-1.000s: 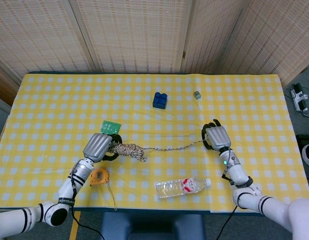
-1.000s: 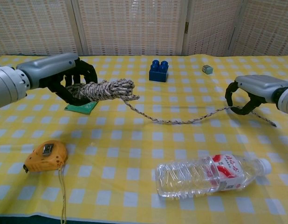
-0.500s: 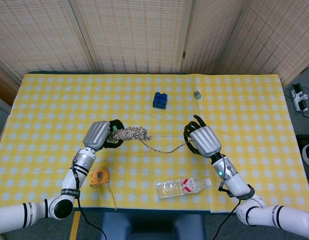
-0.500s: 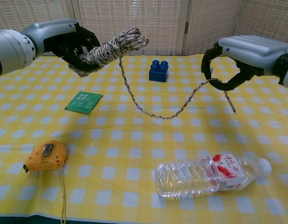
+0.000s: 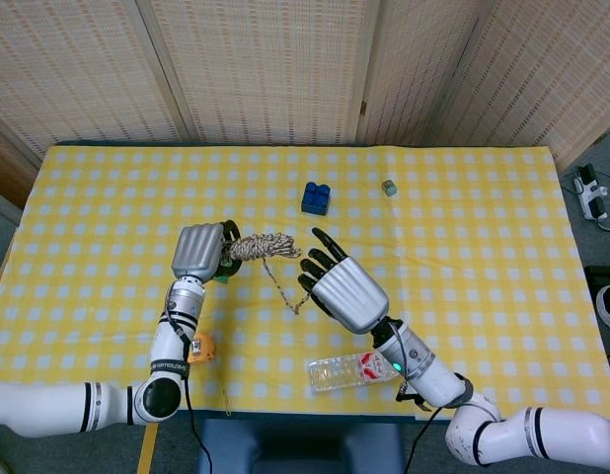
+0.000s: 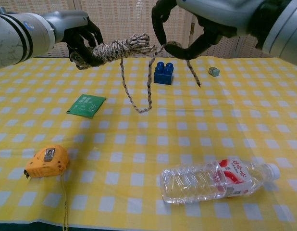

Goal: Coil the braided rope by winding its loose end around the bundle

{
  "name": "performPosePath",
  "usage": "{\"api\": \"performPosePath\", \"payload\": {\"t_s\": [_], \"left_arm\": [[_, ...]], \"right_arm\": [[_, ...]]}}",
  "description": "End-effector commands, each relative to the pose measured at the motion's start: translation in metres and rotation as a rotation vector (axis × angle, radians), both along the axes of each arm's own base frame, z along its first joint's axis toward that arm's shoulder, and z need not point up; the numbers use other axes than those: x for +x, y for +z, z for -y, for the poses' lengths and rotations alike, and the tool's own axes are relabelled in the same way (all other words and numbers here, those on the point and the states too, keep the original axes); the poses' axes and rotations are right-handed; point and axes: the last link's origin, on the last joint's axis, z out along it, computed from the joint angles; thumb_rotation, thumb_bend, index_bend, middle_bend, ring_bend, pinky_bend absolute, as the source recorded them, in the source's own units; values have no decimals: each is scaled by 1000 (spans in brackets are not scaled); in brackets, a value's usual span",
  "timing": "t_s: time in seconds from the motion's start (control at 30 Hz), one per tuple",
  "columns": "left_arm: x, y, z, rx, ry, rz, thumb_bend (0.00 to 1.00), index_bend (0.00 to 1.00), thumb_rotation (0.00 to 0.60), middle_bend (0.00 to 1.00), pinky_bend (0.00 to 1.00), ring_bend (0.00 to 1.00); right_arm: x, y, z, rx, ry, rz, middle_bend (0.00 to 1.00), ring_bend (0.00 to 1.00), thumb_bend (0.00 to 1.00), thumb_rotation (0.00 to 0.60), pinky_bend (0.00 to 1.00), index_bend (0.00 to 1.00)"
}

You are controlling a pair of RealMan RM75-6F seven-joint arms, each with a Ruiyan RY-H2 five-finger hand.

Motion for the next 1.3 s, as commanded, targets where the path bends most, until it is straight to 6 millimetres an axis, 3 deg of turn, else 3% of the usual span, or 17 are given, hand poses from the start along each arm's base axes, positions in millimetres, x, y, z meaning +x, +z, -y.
{"api": "performPosePath", "payload": {"t_s": [0.03, 0.27, 0.53, 0.7, 0.97, 1.3], "left_arm": [[9, -5, 4, -18, -4, 12, 625, 687, 600, 746, 617, 699], [33, -21, 16, -67, -37, 37, 625, 687, 600, 746, 616, 699], [44, -31, 27, -115, -85, 86, 625, 687, 600, 745, 608, 699], [43, -28, 27, -153, -94, 189, 625, 688, 600, 746, 598, 699], [34, -16, 19, -191, -85, 351, 625, 688, 600, 746, 593, 699], [13, 4, 5, -167, -34, 483, 625, 688, 600, 746, 595, 699]], "right_arm": [[20, 2, 4, -25, 17, 28, 416, 296, 495, 600, 81, 612], [38, 7, 21, -91, 9, 40, 416, 299, 495, 600, 82, 612], [35, 16, 44, -149, -49, 40, 416, 306, 495, 600, 82, 622], [20, 20, 66, -168, -126, 34, 416, 309, 495, 600, 82, 625], [0, 8, 94, -124, -209, 54, 416, 312, 495, 600, 82, 625], [-23, -25, 92, -51, -195, -10, 417, 312, 495, 600, 82, 625]]}}
